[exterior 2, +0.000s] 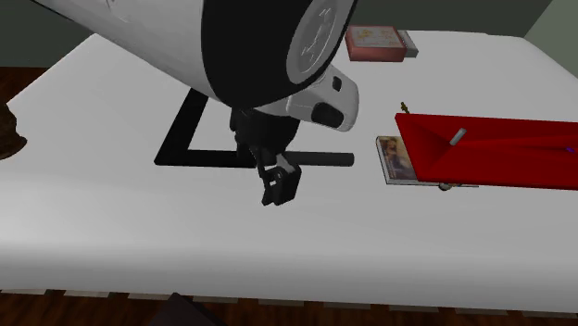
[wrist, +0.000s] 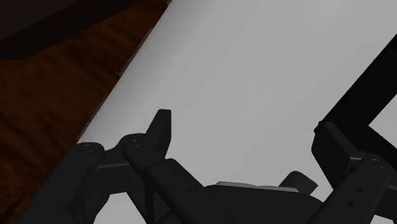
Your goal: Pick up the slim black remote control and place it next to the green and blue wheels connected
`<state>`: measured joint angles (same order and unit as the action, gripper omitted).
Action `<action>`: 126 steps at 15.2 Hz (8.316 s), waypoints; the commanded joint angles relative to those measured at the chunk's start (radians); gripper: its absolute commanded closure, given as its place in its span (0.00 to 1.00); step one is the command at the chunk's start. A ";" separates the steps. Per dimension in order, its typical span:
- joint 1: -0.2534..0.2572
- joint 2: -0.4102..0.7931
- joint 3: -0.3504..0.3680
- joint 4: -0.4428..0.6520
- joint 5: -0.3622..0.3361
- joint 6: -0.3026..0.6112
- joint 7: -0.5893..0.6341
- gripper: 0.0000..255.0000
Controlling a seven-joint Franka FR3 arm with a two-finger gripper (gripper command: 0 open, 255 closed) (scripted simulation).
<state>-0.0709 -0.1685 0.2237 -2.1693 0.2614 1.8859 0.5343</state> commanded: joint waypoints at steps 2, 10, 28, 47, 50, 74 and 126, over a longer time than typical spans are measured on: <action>-0.005 0.119 0.015 0.078 -0.016 0.053 0.114 0.00; 0.004 0.420 -0.003 0.324 -0.074 0.129 0.385 0.00; 0.034 0.691 -0.052 0.516 -0.102 0.223 0.566 0.00; 0.032 0.660 -0.051 0.538 -0.102 0.171 0.575 1.00; 0.031 0.643 -0.050 0.554 -0.102 0.138 0.580 1.00; 0.028 0.571 -0.046 0.770 -0.106 -0.145 0.629 1.00; -0.457 0.787 -0.257 1.053 -0.103 -0.334 -0.030 1.00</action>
<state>-0.5284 0.6238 -0.0326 -1.0945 0.1585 1.5356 0.5063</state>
